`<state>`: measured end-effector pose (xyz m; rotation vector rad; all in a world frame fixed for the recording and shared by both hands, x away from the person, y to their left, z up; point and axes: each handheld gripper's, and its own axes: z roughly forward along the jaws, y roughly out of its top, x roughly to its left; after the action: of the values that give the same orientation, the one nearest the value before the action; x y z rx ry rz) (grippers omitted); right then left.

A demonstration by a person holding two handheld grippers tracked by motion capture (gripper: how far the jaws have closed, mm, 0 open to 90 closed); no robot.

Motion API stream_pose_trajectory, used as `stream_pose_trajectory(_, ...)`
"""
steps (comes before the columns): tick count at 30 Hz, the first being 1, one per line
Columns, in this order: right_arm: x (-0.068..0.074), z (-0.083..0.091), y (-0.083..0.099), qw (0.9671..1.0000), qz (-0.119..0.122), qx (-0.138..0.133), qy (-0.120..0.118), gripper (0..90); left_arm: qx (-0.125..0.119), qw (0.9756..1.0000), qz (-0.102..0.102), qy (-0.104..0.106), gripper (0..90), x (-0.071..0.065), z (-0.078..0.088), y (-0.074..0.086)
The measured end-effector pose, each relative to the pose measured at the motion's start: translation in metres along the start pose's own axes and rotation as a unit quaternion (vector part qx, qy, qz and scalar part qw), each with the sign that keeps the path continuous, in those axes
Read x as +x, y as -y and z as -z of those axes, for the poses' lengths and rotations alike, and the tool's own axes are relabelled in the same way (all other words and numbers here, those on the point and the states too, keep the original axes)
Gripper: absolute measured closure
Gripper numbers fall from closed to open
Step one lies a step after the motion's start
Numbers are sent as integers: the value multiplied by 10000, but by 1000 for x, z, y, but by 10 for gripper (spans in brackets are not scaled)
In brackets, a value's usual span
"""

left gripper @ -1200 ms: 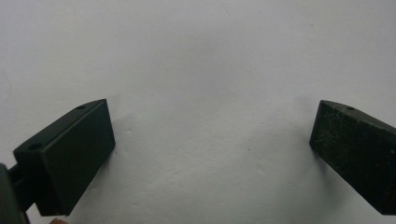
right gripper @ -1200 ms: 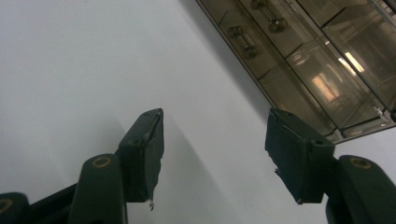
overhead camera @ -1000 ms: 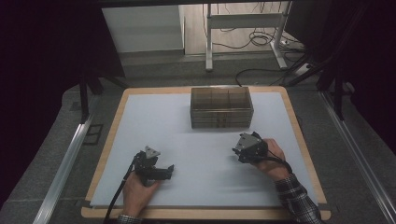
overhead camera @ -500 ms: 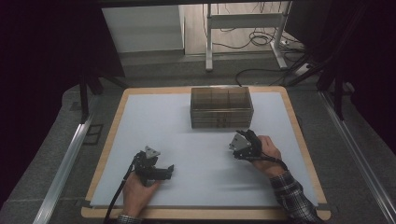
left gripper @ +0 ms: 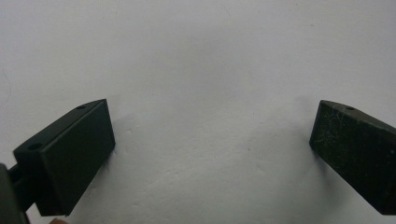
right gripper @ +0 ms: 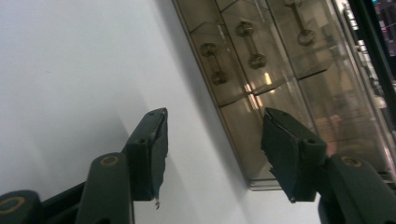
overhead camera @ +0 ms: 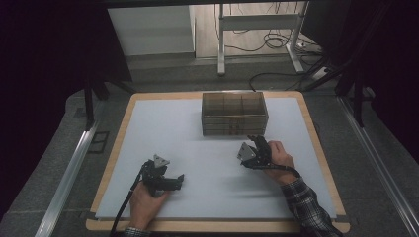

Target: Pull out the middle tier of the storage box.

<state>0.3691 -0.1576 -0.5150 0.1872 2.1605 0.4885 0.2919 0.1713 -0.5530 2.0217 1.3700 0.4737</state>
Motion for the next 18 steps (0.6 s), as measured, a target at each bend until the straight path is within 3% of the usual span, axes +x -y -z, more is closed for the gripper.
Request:
stream_pose_trajectory(8,3,-6,-6,9986,433,73,288,503,0,10000,0,0,0,0,0,0)
stream_pose_trajectory(18,5,-16,-13,9940,870,179,633,542,0,10000,-1,0,0,0,0,0)
